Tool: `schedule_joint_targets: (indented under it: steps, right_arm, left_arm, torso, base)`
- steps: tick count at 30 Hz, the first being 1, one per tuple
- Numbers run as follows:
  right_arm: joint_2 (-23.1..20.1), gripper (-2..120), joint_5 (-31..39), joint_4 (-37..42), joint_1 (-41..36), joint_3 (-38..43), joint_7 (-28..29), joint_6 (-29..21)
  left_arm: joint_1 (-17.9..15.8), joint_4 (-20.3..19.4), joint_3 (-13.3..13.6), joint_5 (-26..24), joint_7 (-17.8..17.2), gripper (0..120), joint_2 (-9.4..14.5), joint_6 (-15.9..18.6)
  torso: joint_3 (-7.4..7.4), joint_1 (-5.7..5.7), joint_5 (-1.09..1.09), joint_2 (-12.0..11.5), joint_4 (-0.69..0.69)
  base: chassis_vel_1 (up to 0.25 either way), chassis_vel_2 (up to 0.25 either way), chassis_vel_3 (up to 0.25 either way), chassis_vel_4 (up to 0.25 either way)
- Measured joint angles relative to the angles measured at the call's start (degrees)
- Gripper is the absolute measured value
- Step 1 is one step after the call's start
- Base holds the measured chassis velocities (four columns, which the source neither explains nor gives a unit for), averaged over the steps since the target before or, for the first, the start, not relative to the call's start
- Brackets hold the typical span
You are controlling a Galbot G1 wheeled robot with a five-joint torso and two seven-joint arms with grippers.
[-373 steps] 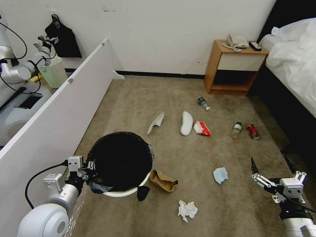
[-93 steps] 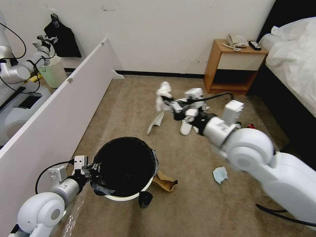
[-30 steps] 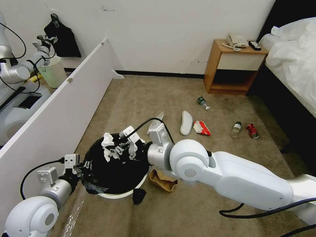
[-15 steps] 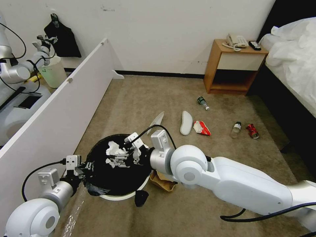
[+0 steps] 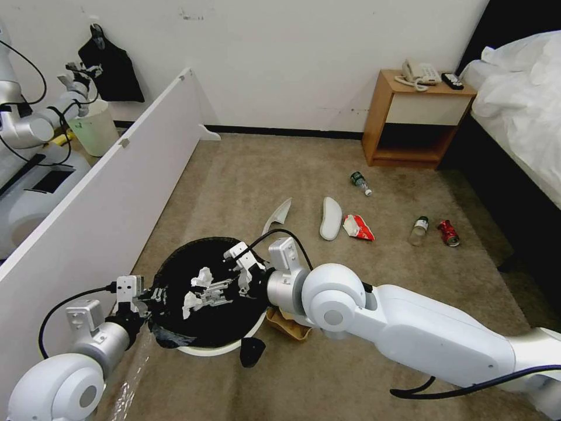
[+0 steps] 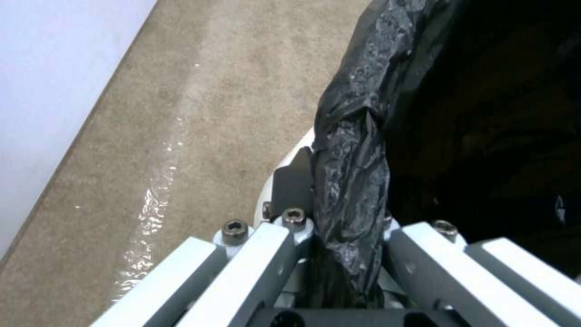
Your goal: Pick up the trash bin, then pick up the garbage from the floor and place it into the trash bin.
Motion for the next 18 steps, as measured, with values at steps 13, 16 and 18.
schedule_joint_targets:
  steps: [13,16,18]
  right_arm:
    - [0.5,96,-0.3,-0.2,-1.4,-0.5,0.6,0.0]
    - [0.5,96,-0.6,-0.3,-2.6,1.0,0.6,0.4]
    - [0.4,96,-0.8,-0.3,-3.0,1.4,0.6,0.6]
  left_arm:
    - [0.9,-0.6,-0.4,-1.2,-1.0,2,0.2,0.1]
    - [1.7,-1.0,-0.5,-1.6,-2.5,2,0.9,1.3]
    - [1.8,-1.0,-0.5,-1.8,-2.9,2,1.0,1.6]
  torso:
    - [0.00,0.00,0.00,0.0,0.00]
    - [0.00,0.00,0.00,0.0,0.00]
    - [0.00,0.00,0.00,0.0,0.00]
  base:
    - [0.000,0.000,0.000,0.000]
    - [0.000,0.000,0.000,0.000]
    - [0.000,0.000,0.000,0.000]
